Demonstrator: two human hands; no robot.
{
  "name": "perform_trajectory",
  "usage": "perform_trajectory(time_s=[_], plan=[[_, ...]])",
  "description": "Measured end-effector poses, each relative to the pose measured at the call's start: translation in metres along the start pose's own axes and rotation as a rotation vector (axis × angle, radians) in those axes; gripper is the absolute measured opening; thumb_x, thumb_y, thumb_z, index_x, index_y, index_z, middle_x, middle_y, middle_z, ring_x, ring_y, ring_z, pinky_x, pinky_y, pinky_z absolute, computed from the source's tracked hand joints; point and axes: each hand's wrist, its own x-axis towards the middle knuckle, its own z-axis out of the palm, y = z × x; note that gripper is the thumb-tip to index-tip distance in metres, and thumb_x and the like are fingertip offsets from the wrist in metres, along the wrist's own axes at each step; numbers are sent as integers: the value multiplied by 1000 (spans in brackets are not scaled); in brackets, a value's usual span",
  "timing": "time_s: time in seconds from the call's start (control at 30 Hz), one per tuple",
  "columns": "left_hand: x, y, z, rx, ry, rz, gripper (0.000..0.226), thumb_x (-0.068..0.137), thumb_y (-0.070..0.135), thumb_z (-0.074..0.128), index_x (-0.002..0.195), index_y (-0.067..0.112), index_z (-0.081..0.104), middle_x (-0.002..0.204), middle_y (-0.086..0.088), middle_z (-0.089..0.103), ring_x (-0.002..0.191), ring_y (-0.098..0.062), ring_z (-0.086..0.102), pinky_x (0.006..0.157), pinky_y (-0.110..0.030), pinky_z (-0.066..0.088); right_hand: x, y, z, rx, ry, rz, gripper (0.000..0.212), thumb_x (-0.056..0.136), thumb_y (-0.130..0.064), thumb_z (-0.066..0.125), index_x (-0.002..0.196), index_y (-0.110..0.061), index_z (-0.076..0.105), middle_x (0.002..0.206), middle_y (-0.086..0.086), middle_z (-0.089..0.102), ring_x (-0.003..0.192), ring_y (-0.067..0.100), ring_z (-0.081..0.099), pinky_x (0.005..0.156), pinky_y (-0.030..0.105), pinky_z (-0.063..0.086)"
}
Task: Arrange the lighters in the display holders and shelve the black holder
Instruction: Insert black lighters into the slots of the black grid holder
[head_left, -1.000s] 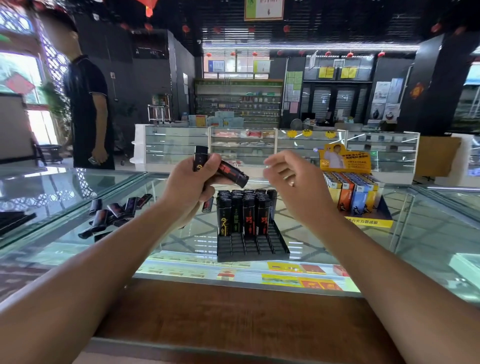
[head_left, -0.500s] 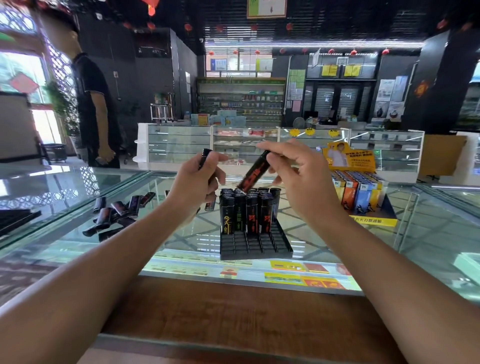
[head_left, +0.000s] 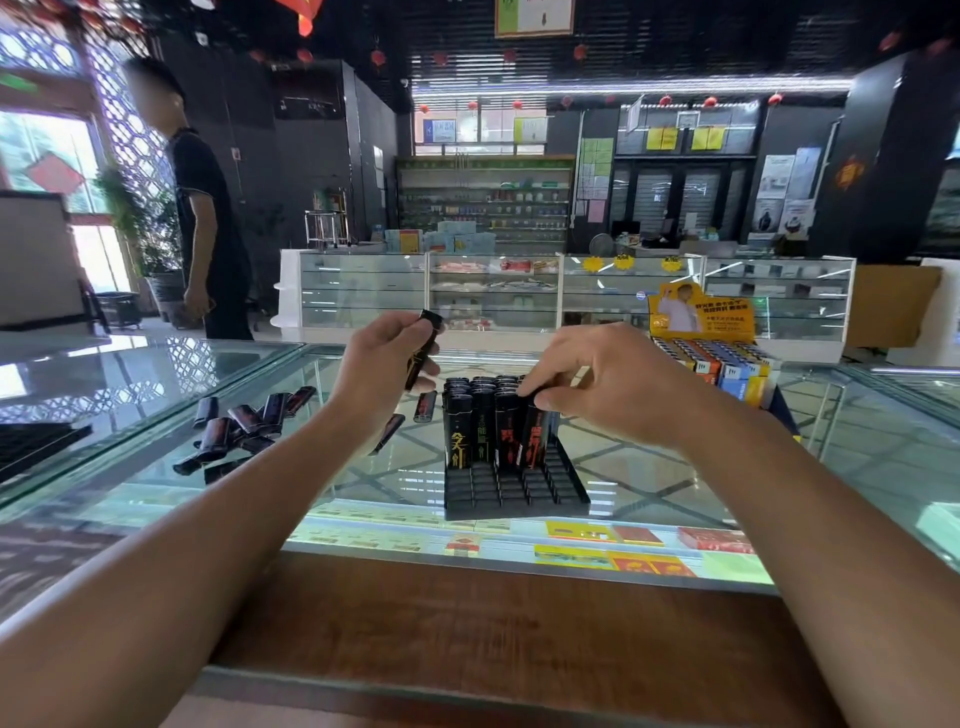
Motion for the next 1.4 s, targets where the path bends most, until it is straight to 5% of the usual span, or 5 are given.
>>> perform_trajectory(time_s=[0.3, 0.5, 0.8, 1.07, 1.4], plan=[[-3, 5, -1, 37, 3, 55, 23, 100, 24, 66, 82, 29, 79, 94, -4, 80, 88, -18, 66, 80, -37, 45, -2, 0, -9, 51, -22, 87, 16, 89, -12, 83, 97, -25, 79, 87, -11, 74, 80, 3, 69, 75, 19, 56], [-2, 4, -3, -16, -57, 49, 13, 96, 23, 71, 106, 17, 77, 115, -5, 77, 100, -18, 66, 88, -40, 48, -3, 0, -9, 43, -23, 95, 16, 86, -13, 86, 88, -28, 79, 85, -9, 75, 78, 4, 70, 76, 26, 58], [-11, 11, 0, -67, -115, 135, 14, 92, 10, 74, 104, 18, 74, 92, 4, 77, 83, -6, 69, 64, -25, 54, 1, -8, 8, -87, 114, 46, 8, 97, -39, 72, 98, -32, 77, 90, -17, 73, 82, 1, 67, 80, 38, 60], [-19, 16, 7, -44, -204, 238, 30, 79, 17, 79, 108, 9, 73, 96, -4, 80, 83, -13, 73, 65, -27, 59, 11, -29, 32, 432, 430, 107, 28, 86, -25, 86, 102, -19, 64, 89, -7, 77, 84, 4, 72, 76, 15, 54], [-14, 16, 5, 96, -130, 268, 11, 101, 18, 64, 100, 13, 73, 87, -1, 76, 77, -14, 67, 67, -27, 54, 9, -31, 35, 413, 364, 102, 42, 91, -18, 81, 121, -33, 55, 85, -6, 71, 80, 14, 72, 79, 51, 62]])
